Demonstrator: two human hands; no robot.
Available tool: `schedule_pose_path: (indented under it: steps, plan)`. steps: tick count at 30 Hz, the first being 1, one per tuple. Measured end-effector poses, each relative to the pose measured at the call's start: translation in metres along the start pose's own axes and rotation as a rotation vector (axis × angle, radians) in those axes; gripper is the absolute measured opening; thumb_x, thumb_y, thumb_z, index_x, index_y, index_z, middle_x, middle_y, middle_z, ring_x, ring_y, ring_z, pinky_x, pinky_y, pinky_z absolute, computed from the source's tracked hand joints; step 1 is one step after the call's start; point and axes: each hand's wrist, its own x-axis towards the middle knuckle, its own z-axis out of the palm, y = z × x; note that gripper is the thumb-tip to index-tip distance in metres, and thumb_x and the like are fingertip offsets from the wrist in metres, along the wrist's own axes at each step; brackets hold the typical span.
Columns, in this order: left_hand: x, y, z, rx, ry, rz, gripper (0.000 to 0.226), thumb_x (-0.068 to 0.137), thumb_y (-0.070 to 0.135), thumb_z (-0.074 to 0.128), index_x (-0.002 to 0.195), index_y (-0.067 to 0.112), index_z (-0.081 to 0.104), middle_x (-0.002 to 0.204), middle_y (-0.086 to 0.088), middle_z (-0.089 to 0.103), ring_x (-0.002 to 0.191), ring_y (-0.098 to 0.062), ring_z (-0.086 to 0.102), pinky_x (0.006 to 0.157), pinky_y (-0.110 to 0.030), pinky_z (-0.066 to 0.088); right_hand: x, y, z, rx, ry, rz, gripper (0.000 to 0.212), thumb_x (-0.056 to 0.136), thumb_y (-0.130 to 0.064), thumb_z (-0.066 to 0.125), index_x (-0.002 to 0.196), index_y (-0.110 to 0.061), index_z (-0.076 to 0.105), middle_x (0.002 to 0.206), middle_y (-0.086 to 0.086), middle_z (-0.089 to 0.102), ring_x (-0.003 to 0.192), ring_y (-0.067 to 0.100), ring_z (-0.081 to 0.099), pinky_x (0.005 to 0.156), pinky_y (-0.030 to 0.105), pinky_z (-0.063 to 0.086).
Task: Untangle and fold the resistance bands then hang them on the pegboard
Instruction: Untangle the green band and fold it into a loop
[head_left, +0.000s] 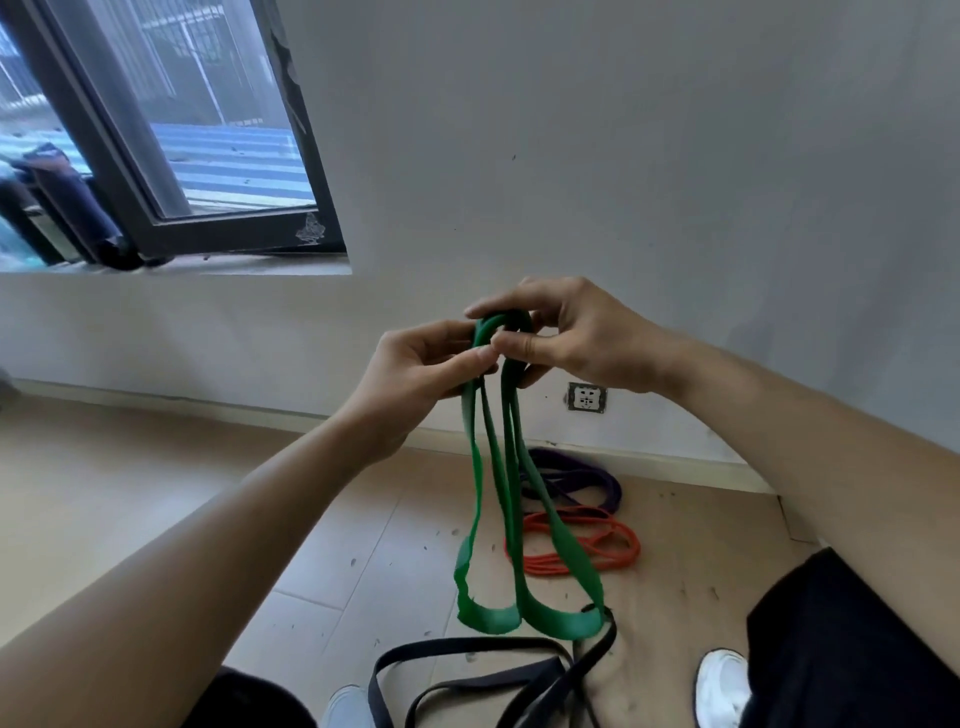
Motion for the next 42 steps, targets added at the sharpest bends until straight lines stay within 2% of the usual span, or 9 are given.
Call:
schedule_pose_path:
  steps: [3, 7, 10, 17, 25, 29, 35, 38, 42]
  plan:
    - [0.003, -0.003, 0.008, -0.003, -0.024, -0.011, 0.042, 0.085, 0.028, 0.072, 0.123, 0.010, 0.069, 0.112, -0.014, 0.077, 0.108, -0.030, 0.073, 0.100, -0.049, 0.056, -0.004, 0.001, -0.006, 0.023, 0.010, 0.001, 0.026, 0.095, -0.008, 0.067, 0.121, -0.007, 0.070, 0.105, 0.009, 0.069, 0.094, 0.024, 0.075, 0.074, 0.045, 0.065]
    - [0.005, -0.009, 0.017, -0.038, -0.125, -0.048, 0.054, 0.084, 0.021, 0.079, 0.134, 0.014, 0.060, 0.119, -0.011, 0.074, 0.112, -0.025, 0.072, 0.098, -0.038, 0.056, -0.007, 0.003, -0.010, 0.052, 0.086, -0.026, 0.022, 0.095, -0.003, 0.066, 0.117, 0.000, 0.069, 0.102, 0.016, 0.069, 0.091, 0.027, 0.076, 0.075, 0.045, 0.065]
    - [0.004, -0.018, 0.029, 0.044, -0.180, -0.082, 0.063, 0.079, 0.017, 0.086, 0.135, 0.020, 0.059, 0.121, -0.009, 0.072, 0.112, -0.021, 0.071, 0.099, -0.039, 0.057, -0.009, 0.001, -0.018, 0.104, 0.157, -0.051, 0.022, 0.096, -0.002, 0.064, 0.117, 0.003, 0.067, 0.102, 0.025, 0.069, 0.086, 0.030, 0.076, 0.075, 0.044, 0.064]
    - [0.012, -0.039, 0.058, 0.141, -0.120, -0.112, 0.040, 0.080, 0.014, 0.086, 0.115, 0.015, 0.066, 0.102, -0.008, 0.075, 0.096, -0.019, 0.074, 0.089, -0.033, 0.060, -0.018, 0.000, -0.035, 0.319, 0.326, -0.076, 0.018, 0.097, 0.000, 0.061, 0.115, 0.003, 0.065, 0.104, 0.041, 0.061, 0.093, 0.047, 0.071, 0.079, 0.046, 0.063]
    - [0.020, -0.048, 0.055, 0.228, -0.248, -0.166, 0.025, 0.086, 0.015, 0.080, 0.105, 0.017, 0.064, 0.086, -0.002, 0.067, 0.080, -0.013, 0.070, 0.076, -0.027, 0.058, -0.028, 0.013, -0.072, 0.621, 0.535, -0.031, 0.013, 0.100, -0.001, 0.055, 0.108, -0.005, 0.065, 0.097, 0.015, 0.065, 0.089, 0.032, 0.073, 0.080, 0.045, 0.061]
    - [0.027, -0.040, 0.046, 0.224, -0.208, -0.191, 0.036, 0.080, 0.023, 0.085, 0.109, 0.008, 0.068, 0.098, -0.016, 0.073, 0.090, -0.026, 0.075, 0.086, -0.036, 0.062, -0.038, 0.040, -0.096, 0.740, 0.553, 0.076, 0.017, 0.102, -0.002, 0.050, 0.107, -0.007, 0.066, 0.098, 0.014, 0.061, 0.091, 0.030, 0.073, 0.084, 0.044, 0.060]
    - [0.034, -0.028, 0.026, 0.094, 0.000, -0.172, 0.071, 0.045, 0.057, 0.095, 0.100, 0.016, 0.076, 0.088, -0.007, 0.077, 0.083, -0.026, 0.075, 0.085, -0.036, 0.061, -0.057, 0.078, -0.111, 0.743, 0.450, 0.308, 0.018, 0.103, -0.003, 0.050, 0.110, -0.009, 0.066, 0.111, 0.017, 0.064, 0.099, 0.033, 0.072, 0.081, 0.045, 0.061]
    - [0.032, -0.022, 0.020, 0.082, 0.041, -0.127, 0.051, 0.057, 0.045, 0.091, 0.097, 0.017, 0.078, 0.081, -0.003, 0.072, 0.076, -0.020, 0.067, 0.080, -0.033, 0.059, -0.062, 0.090, -0.109, 0.597, 0.275, 0.469, 0.016, 0.101, -0.001, 0.054, 0.113, -0.008, 0.062, 0.113, 0.019, 0.064, 0.108, 0.036, 0.068, 0.086, 0.050, 0.060]
    - [0.027, -0.013, 0.012, 0.092, 0.032, -0.099, 0.041, 0.062, 0.042, 0.092, 0.095, 0.021, 0.080, 0.081, -0.003, 0.071, 0.074, -0.015, 0.063, 0.075, -0.030, 0.054, -0.059, 0.093, -0.091, 0.147, -0.022, 0.656, 0.018, 0.092, 0.003, 0.065, 0.108, -0.004, 0.061, 0.114, 0.017, 0.070, 0.105, 0.027, 0.069, 0.097, 0.057, 0.055]
